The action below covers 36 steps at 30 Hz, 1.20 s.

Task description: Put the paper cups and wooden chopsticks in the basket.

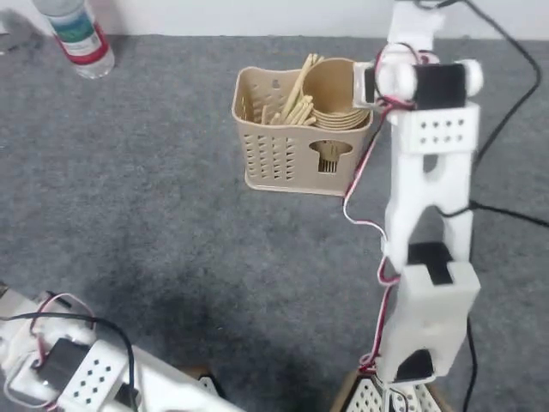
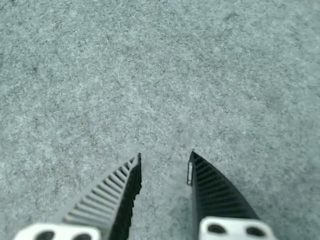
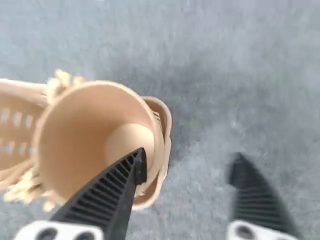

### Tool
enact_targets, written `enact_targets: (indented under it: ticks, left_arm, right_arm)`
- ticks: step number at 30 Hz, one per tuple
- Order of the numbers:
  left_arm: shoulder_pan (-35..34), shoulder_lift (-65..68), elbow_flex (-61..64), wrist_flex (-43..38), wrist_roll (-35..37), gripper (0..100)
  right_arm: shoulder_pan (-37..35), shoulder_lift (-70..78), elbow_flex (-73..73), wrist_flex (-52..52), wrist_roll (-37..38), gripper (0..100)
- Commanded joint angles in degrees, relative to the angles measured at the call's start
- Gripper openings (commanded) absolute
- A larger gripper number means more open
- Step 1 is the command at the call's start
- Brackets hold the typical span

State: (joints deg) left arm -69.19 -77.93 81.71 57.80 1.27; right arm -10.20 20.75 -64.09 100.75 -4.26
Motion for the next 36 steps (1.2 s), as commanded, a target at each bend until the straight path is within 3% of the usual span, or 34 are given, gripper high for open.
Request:
enact_targets:
  ticks: [1, 7, 11, 14, 17, 18, 20, 23, 29, 32, 36]
  left_arm:
    - [0.1, -0.7, -0.3, 0.0, 0.6, 15]
    - [0.4, -0.7, 0.3, -0.7, 0.6, 15]
    - [3.1, -0.7, 1.4, -2.4, 0.6, 15]
    - [12.0, -0.7, 2.2, -3.5, 0.3, 15]
    - [24.9, -0.7, 2.0, -3.6, -3.6, 15]
    - [28.6, -0.7, 1.9, -3.6, -5.7, 15]
    - [34.0, -0.7, 0.8, -3.3, -8.6, 15]
    - [35.5, -0.7, -2.3, -3.3, -8.1, 15]
    - [37.5, -0.7, -14.5, 2.5, -1.5, 16]
    - [44.5, -0.7, -20.4, 7.6, -0.1, 16]
    - [55.5, -0.8, -23.3, 9.9, 0.0, 15]
  right_arm:
    - [-1.8, -8.2, -0.4, 2.2, -0.6, 43.3]
    - [-0.3, -18.5, 0.6, 2.3, -0.6, 43.3]
    - [2.1, -29.6, 13.1, 2.4, -0.5, 40.1]
    - [3.0, -40.4, 29.1, 2.2, 2.1, 24.2]
    - [3.2, -50.6, 42.8, 1.8, 10.1, 2.8]
    - [3.2, -53.5, 46.4, 1.2, 13.0, 0.0]
    - [4.0, -58.4, 53.3, -0.2, 18.8, 5.1]
    - [6.8, -64.1, 62.2, -3.4, 22.5, 1.0]
    - [13.1, -70.0, 77.7, -9.5, 22.4, 0.8]
    - [13.1, -71.2, 85.5, -14.5, 22.2, 0.8]
    - [13.1, -71.4, 92.9, -21.4, 14.4, 0.8]
